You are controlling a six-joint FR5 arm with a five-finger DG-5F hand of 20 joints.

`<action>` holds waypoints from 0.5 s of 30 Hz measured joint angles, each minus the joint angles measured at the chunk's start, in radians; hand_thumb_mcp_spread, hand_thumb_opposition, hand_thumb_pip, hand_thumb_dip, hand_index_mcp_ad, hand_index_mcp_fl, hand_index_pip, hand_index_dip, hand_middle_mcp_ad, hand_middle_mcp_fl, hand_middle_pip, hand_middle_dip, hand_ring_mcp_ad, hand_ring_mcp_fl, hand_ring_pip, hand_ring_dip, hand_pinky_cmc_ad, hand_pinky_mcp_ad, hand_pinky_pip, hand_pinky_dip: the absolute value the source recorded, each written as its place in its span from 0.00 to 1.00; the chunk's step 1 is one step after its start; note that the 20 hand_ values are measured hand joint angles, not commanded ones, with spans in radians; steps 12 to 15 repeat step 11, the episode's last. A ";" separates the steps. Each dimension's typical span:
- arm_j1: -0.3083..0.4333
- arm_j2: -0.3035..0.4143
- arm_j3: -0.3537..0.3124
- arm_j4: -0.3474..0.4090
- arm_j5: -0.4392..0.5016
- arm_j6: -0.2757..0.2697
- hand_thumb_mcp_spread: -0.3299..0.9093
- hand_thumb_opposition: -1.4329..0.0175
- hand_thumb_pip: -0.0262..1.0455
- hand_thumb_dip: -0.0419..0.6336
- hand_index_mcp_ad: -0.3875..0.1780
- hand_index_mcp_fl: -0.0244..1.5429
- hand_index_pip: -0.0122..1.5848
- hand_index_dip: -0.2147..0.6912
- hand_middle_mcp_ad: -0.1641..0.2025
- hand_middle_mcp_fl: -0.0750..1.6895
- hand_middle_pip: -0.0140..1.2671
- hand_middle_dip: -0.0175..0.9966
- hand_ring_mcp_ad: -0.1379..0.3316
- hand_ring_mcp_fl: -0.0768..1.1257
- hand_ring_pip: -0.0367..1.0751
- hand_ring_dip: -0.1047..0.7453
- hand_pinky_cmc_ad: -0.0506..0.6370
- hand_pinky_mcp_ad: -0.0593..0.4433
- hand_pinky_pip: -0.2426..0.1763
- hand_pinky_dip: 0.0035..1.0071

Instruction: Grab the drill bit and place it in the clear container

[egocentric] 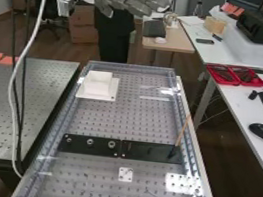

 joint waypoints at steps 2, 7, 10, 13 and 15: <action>0.000 0.005 -0.006 0.007 -0.004 0.005 0.42 0.41 0.29 0.14 0.78 0.07 0.07 0.29 0.82 0.08 0.15 0.11 0.88 0.12 0.12 0.08 0.58 0.60 0.40 0.20; -0.002 0.013 -0.012 0.015 -0.049 -0.012 0.42 0.41 0.29 0.14 0.76 0.07 0.07 0.31 0.79 0.08 0.15 0.11 0.88 0.12 0.12 0.08 0.57 0.60 0.40 0.20; 0.002 0.016 -0.014 0.017 -0.021 -0.014 0.42 0.41 0.30 0.14 0.78 0.06 0.07 0.33 0.81 0.09 0.15 0.11 0.88 0.12 0.12 0.08 0.57 0.60 0.40 0.20; 0.004 0.017 -0.016 0.020 -0.006 -0.015 0.42 0.41 0.30 0.14 0.78 0.06 0.07 0.33 0.82 0.08 0.14 0.11 0.88 0.12 0.12 0.08 0.57 0.60 0.40 0.20; 0.004 0.017 -0.016 0.020 -0.006 -0.015 0.42 0.41 0.30 0.14 0.78 0.06 0.07 0.33 0.82 0.08 0.14 0.11 0.88 0.12 0.12 0.08 0.57 0.60 0.40 0.20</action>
